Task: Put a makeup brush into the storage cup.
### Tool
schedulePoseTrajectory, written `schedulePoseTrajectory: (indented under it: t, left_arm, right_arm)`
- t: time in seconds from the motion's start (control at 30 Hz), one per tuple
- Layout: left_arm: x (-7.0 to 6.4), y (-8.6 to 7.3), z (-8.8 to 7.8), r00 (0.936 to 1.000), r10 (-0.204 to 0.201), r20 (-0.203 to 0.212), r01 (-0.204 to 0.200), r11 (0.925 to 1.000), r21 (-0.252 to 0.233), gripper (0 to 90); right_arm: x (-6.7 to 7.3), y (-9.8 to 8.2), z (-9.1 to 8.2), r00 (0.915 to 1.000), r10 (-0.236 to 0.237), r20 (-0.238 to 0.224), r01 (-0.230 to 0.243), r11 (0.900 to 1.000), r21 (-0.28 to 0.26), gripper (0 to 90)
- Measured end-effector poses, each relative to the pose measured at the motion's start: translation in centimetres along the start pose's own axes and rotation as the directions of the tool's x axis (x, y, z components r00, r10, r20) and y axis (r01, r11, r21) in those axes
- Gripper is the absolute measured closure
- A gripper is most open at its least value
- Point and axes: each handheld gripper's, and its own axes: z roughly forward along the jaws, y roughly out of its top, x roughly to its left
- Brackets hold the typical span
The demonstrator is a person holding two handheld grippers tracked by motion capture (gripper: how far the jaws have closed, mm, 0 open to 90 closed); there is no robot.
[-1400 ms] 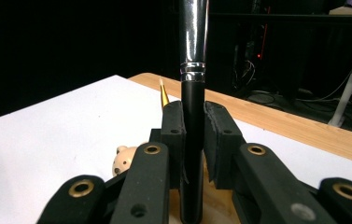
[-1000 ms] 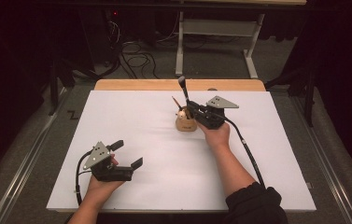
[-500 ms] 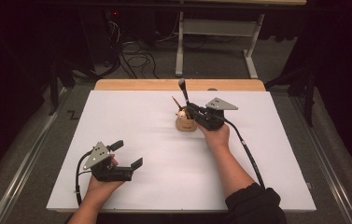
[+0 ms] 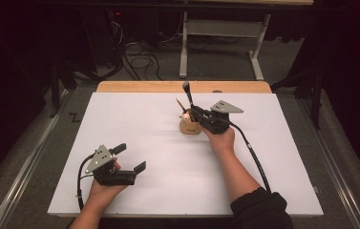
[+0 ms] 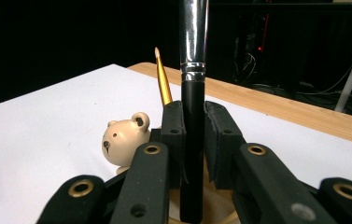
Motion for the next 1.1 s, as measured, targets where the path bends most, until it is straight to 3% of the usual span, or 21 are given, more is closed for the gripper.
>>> schedulePoseTrajectory:
  t: [0.93,1.03,1.1]
  left_arm:
    - [0.02,-0.11,0.1,1.0,0.001,0.006,-0.001,1.0,0.007,0.0]
    - [0.03,-0.1,0.09,1.0,0.001,0.006,-0.001,1.0,0.007,0.0]
    - [0.01,-0.11,0.12,1.0,0.002,0.005,-0.002,1.0,0.005,0.0]
  right_arm:
    - [-0.12,-0.46,0.16,0.9996,-0.02,0.018,0.02,1.0,0.01,78.8]
    - [-0.17,-0.34,-0.05,1.0,-0.002,0.005,0.002,1.0,-0.009,60.2]
    - [-0.11,-0.23,-0.17,1.0,-0.003,0.0,0.003,1.0,-0.011,56.1]
